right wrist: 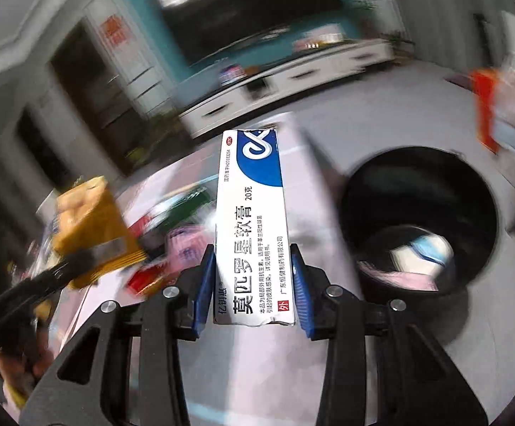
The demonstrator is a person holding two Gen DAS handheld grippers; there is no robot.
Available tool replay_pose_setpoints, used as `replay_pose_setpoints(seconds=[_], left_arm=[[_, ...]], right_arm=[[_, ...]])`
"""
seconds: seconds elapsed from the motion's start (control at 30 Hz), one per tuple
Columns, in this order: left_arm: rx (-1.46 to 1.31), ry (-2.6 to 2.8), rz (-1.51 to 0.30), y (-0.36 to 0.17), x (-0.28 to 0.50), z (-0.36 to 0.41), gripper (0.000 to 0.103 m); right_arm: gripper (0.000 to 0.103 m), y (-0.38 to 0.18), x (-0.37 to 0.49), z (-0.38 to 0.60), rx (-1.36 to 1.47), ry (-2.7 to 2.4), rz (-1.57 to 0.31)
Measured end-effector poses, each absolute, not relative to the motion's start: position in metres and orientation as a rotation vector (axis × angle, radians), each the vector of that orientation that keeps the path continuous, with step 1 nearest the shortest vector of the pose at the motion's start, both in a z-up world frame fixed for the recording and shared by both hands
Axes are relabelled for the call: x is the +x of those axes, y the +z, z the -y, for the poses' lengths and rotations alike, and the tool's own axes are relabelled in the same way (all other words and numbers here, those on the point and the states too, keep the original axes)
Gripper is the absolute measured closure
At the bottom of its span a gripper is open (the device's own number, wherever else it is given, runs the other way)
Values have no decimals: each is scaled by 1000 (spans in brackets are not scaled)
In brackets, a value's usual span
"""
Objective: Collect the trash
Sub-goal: 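Move the box and chip bag over the black bin and release both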
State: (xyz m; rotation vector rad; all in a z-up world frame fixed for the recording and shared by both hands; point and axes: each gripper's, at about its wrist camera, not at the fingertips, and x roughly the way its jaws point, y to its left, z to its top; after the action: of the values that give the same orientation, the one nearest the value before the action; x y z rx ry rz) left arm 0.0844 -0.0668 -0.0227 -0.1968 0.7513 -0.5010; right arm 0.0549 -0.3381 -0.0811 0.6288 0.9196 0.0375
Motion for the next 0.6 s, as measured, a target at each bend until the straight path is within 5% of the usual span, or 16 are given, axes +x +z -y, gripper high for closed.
replay_pose_setpoints(seconds=[0.33,0.4,0.47,0.53,0.6], left_arm=[[-55,-679,-873,-51,130,235,50],[-33,-694,-884,-60,140,258,45],[-25,-690,-895,-69,149,271,29],[-24,-670,-902,-77,153,276,28],[-31,-668,-913,-84,155,277,28]], right_arm=[[58,-114,57,427,816,-164,-892],[57,-124,58,436,863,-202,-904],[51,-132,54,448,912,-227,-914],[40,-136,52,455,937,-268,-919],[39,-139,48,461,969,-291,-913]])
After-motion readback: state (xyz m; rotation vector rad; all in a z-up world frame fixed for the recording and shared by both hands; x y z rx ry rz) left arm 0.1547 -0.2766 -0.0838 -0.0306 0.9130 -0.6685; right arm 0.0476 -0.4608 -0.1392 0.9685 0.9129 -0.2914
